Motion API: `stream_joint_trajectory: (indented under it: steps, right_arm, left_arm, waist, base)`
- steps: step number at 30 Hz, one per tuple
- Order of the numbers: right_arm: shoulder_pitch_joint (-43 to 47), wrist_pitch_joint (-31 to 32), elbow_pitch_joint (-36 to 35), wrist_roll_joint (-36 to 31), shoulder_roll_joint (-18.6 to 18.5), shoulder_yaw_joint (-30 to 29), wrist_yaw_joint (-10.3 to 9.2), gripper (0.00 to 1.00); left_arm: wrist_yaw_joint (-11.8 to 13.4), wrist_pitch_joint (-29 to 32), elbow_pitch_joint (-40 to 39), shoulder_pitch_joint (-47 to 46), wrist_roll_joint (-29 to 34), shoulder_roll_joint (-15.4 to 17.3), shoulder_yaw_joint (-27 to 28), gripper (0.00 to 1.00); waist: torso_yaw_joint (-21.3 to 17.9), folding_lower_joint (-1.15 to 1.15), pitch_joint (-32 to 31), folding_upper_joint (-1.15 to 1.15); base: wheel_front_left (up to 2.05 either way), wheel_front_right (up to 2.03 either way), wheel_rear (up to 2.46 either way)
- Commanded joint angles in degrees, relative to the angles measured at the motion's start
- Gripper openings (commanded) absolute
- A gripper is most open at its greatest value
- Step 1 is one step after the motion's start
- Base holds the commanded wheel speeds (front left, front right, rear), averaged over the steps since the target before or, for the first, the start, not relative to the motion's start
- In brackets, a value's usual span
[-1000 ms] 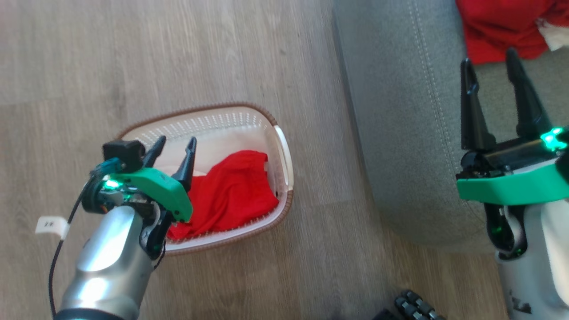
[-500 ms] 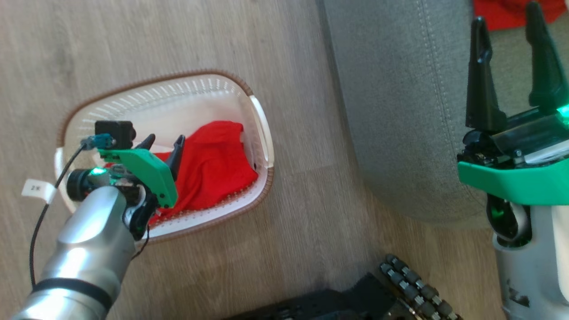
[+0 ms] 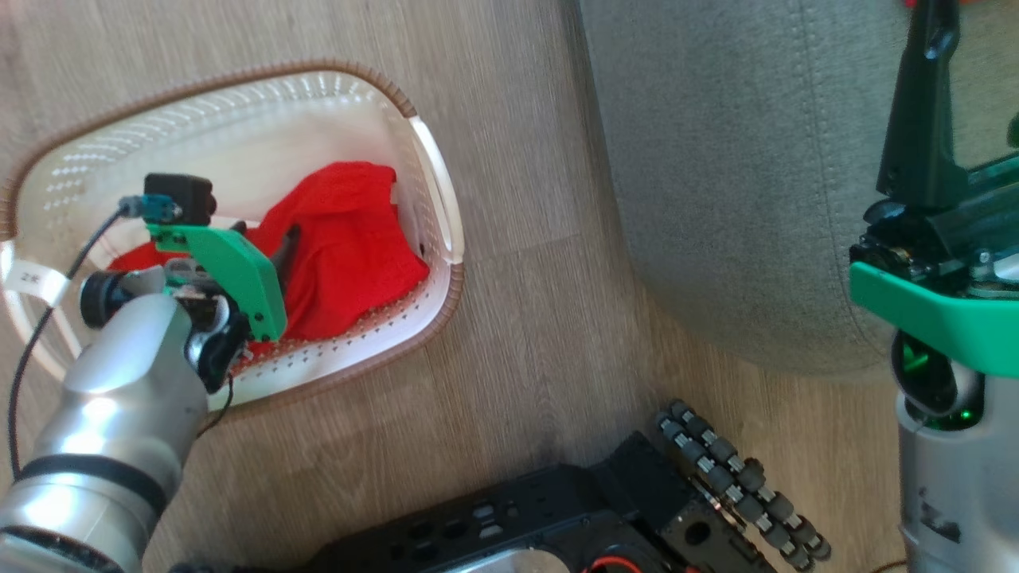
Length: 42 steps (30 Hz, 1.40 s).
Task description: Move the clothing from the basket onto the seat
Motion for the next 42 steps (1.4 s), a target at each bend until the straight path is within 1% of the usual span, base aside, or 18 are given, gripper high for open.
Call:
stream_joint_trajectory:
  steps: [1,6,14,18,19,20,21,29,34,42]
  right_arm:
    - [0.2,-0.3,-2.5,-0.5,0.3,0.6,-0.01,1.00]
    - [0.0,-0.3,-3.4,-1.1,0.6,1.3,-0.01,1.00]
    - [0.5,-0.3,-4.0,-1.3,0.8,1.6,-0.01,1.00]
    - [0.9,-0.3,-4.3,-1.7,0.9,1.9,-0.01,1.00]
    - [0.9,-0.3,-4.3,-1.8,0.9,1.8,-0.01,1.00]
    - [1.0,-0.3,-4.3,-1.8,0.9,1.8,-0.01,1.00]
    - [1.0,-0.3,-4.2,-1.8,1.0,1.8,-0.01,1.00]
    - [0.7,-0.3,-3.6,-1.9,1.0,1.9,-0.01,1.00]
    - [0.4,-0.3,-3.1,-2.0,1.0,1.8,-0.01,1.00]
    - [1.1,-0.3,-1.0,-1.6,-0.2,1.1,-0.01,1.00]
  left_arm:
    - [-0.3,0.1,0.0,-0.1,-0.7,1.8,0.6,1.00]
    - [-0.3,2.5,1.8,-1.5,-2.4,2.3,-1.4,1.00]
    - [-0.3,8.3,5.6,-3.1,-2.9,3.0,-5.5,1.00]
    - [-0.3,10.5,5.9,-3.9,-3.1,2.9,-7.3,1.00]
    - [-0.3,10.8,5.8,-4.0,-3.3,2.9,-7.6,0.89]
    - [-0.3,10.6,5.6,-4.0,-3.5,2.9,-7.9,0.48]
    - [-0.3,10.2,5.4,-4.1,-3.7,2.9,-8.2,0.00]
    - [-0.4,7.9,4.7,-4.2,-5.3,3.1,-10.1,0.00]
    - [-0.4,6.6,4.1,-4.1,-6.8,2.6,-11.1,0.00]
    - [-0.4,0.1,1.9,-1.1,-8.9,1.0,-13.3,0.00]
  waist:
    - [-0.5,-0.01,1.7,0.00]
    - [-1.4,-0.01,3.7,0.00]
    - [-2.3,-0.01,5.2,0.00]
    - [-2.4,-0.01,5.8,0.00]
    - [-2.4,-0.01,5.8,0.00]
    - [-2.3,-0.01,5.8,0.00]
    - [-2.3,-0.01,5.7,0.00]
    - [-2.0,-0.01,4.3,0.00]
    - [-1.4,-0.01,2.6,0.00]
    - [0.6,-0.01,-5.4,0.00]
  base:
    - [0.00,0.00,0.00]
    - [0.00,0.00,0.00]
    - [0.00,0.00,0.00]
    - [0.00,0.00,0.00]
    - [0.00,0.00,0.00]
    - [0.00,0.00,0.00]
    - [0.00,0.00,0.00]
    - [0.00,0.00,0.00]
    - [0.00,0.00,0.00]
    - [0.00,0.00,0.00]
